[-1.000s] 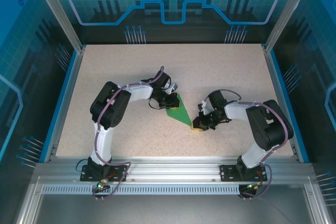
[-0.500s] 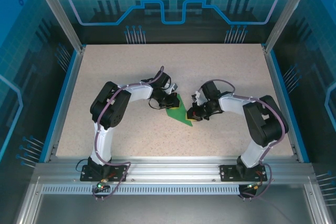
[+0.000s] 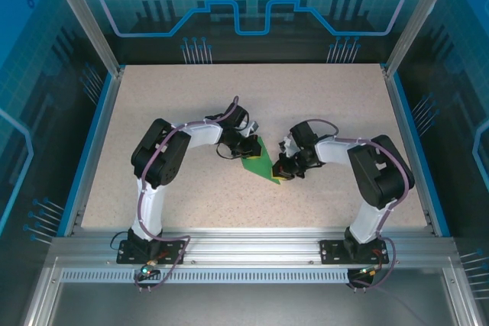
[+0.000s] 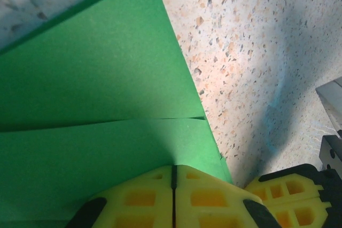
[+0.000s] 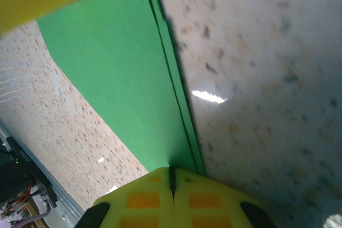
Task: Fold a paper plane with a square sheet of paper (fold left side to right side)
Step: Fourth fold the wing at the center of the table.
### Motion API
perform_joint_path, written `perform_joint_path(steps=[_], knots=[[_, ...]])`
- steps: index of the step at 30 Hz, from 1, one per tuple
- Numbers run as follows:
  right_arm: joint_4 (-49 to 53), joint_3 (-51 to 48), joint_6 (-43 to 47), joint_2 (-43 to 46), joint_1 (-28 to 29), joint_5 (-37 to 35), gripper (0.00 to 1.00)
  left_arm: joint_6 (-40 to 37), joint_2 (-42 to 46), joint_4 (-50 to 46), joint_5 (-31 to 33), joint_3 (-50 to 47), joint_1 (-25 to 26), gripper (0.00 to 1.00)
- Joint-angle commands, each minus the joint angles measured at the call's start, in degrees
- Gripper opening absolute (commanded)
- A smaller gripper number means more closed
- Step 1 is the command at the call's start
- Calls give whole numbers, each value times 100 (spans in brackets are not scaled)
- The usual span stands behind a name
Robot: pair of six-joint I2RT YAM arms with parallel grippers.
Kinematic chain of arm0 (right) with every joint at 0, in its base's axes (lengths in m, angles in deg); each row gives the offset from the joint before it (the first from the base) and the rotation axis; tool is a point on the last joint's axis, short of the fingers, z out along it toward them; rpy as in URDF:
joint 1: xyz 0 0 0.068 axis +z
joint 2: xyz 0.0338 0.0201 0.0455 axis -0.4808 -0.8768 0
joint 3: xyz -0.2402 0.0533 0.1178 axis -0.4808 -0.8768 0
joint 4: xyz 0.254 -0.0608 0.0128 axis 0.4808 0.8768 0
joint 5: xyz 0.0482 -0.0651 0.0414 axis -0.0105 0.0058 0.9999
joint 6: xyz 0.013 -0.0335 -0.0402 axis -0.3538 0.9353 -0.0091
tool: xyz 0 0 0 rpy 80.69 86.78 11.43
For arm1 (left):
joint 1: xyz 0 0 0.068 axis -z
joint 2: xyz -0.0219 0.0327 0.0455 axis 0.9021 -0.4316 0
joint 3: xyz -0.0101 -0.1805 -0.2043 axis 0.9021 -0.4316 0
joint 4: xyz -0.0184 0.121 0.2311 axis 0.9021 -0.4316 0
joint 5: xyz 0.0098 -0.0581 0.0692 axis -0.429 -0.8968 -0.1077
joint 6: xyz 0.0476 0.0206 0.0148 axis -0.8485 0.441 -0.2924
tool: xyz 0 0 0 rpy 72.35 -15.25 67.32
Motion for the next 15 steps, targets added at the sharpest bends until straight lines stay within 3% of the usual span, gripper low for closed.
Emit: perform_joint_path(steps=[1,10,13,15], knots=[[945,-392,90,203,-32,-236,0,-24,-277,-327,693,-42,-23,7],[1007,-768,246,772,-208,-150,0,-26,-153,-363,557,87,-35,9],[813,-643,395,1166,-204,-142,3,41,107,-295,279,126,-31,18],[738,-538,487,1417,-217,-340,10,68,326,-281,145,180,-31,25]])
